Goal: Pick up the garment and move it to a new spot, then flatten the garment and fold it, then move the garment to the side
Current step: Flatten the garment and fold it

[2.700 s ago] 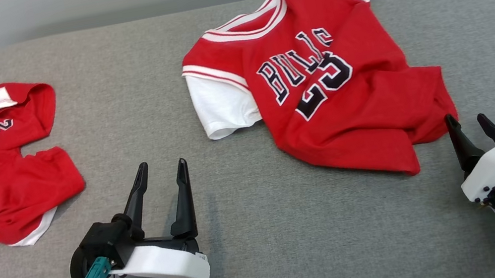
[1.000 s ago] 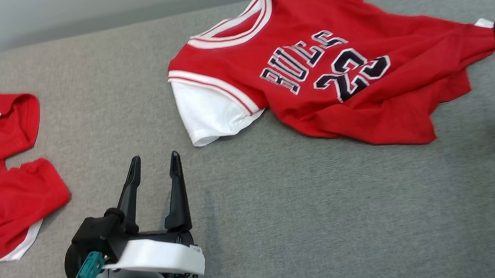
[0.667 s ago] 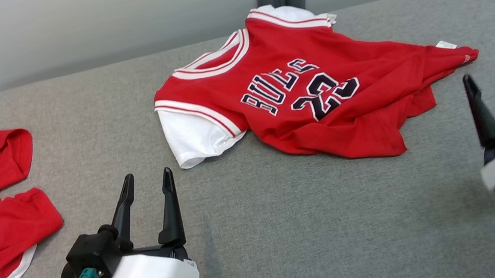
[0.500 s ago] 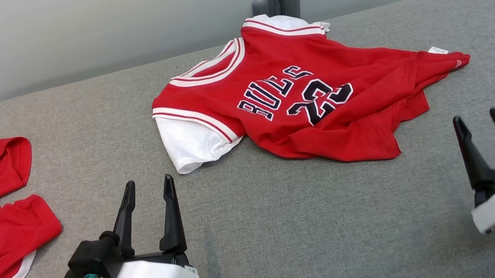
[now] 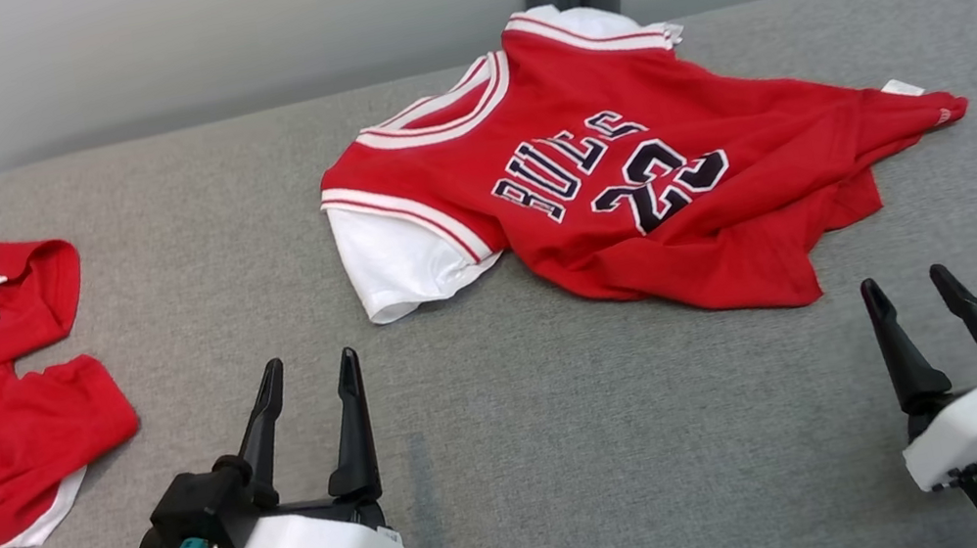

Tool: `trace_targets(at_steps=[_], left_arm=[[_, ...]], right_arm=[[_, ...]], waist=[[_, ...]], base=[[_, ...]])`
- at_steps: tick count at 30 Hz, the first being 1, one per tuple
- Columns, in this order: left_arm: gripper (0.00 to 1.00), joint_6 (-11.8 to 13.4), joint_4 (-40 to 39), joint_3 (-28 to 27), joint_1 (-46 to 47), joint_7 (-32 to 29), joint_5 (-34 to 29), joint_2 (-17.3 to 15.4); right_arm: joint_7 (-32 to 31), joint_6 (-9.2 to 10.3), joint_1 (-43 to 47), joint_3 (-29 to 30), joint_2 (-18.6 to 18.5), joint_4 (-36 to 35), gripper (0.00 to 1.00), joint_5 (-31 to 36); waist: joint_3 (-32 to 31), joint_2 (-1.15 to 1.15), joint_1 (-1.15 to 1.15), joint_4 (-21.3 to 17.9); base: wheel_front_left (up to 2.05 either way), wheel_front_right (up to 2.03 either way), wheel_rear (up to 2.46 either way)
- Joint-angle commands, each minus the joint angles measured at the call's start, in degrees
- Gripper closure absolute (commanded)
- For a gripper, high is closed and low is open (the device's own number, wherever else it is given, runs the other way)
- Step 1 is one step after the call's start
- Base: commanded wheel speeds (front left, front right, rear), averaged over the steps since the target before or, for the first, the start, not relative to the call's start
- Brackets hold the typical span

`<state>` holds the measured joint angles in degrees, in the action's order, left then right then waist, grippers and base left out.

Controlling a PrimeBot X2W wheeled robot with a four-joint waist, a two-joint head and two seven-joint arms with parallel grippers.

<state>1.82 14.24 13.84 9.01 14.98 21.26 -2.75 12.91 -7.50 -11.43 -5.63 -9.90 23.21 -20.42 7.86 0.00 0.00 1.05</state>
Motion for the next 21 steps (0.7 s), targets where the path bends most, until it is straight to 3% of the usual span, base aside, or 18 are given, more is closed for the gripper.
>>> trace_targets(at_steps=[1, 13, 20, 21], left_arm=[[0.0, -0.24, 0.08, -0.12, 1.12, 0.16, -0.05, -0.25], [0.0, 0.01, 0.35, 1.31, 3.55, 0.16, 0.37, -0.23], [0.0, 0.14, 0.44, 1.93, 3.71, 0.16, 0.52, -0.24], [0.0, 0.19, 0.45, 1.95, 3.72, 0.16, 0.56, -0.24]], right_arm=[[-0.79, 0.03, -1.05, 0.01, 0.04, 0.92, 0.0, -0.68], [-3.35, 0.02, -8.31, -0.46, -0.77, 13.3, 0.0, -11.31], [-2.68, 0.02, -10.97, -4.16, -2.09, 18.53, 0.0, -14.7], [-2.88, 0.02, -11.18, -4.93, -2.15, 19.11, 0.64, -15.11]], waist=[[0.79, 0.0, 0.0, 0.72], [4.62, 0.0, 0.0, 5.57], [5.14, 0.0, 0.0, 7.1], [5.13, 0.0, 0.0, 7.21]], base=[[0.0, 0.0, 0.0], [0.0, 0.0, 0.0], [0.0, 0.0, 0.0], [0.0, 0.0, 0.0]])
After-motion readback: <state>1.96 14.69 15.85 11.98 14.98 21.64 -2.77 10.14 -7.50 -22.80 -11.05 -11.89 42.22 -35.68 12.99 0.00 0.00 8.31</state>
